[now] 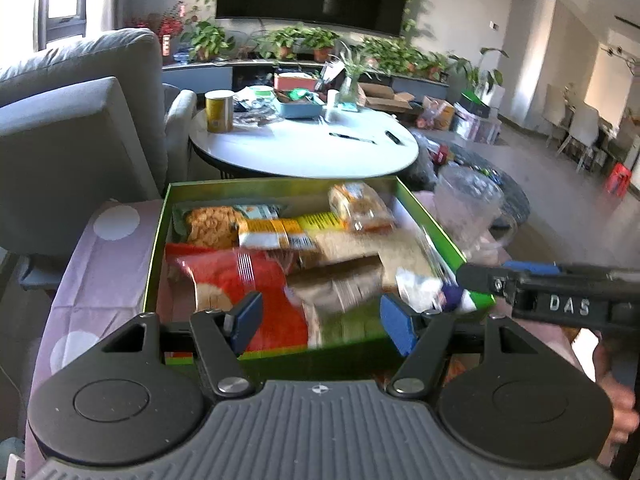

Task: Organize snacks
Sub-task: 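Carry the biscuit pack into the box while the right gripper drops the red-white wrapper in, then grasp the clear dark-cookie pack with the left gripper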

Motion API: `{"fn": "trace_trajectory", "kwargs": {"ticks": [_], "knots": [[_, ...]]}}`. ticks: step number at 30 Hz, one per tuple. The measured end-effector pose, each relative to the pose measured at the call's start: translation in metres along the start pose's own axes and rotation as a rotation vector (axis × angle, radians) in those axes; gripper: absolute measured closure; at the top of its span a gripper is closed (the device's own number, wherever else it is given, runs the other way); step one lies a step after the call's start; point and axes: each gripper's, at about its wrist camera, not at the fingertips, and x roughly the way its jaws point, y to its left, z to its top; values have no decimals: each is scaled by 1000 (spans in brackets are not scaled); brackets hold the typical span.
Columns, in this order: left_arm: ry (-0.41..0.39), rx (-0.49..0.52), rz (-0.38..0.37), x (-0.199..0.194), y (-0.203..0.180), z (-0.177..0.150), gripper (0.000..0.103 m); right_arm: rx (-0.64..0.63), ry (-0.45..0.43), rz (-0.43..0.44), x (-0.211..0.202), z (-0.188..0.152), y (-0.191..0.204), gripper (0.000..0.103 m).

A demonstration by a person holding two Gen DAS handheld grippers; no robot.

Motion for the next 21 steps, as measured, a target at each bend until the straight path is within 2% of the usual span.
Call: {"fn": "trace_trajectory", "kwargs": {"ticks": [4,7,10,14,21], "knots": [[48,62,-58,-6,-7,-18,39,-17,17,-3,-5,-8,-1,41],[96,155,-92,-3,-19,-34,39,-15,27,-11,-6,-14,-4,41],[126,232,-80,7,-29,-45,39,-7,41,-12,-7,-19,-6,41],[141,345,-56,24,-39,-53,33,-18,57,-5,-9,-24,-5,40],[186,374,-80,49,-44,-57,33,-53,106,-13,-3,-38,-7,38]]}}
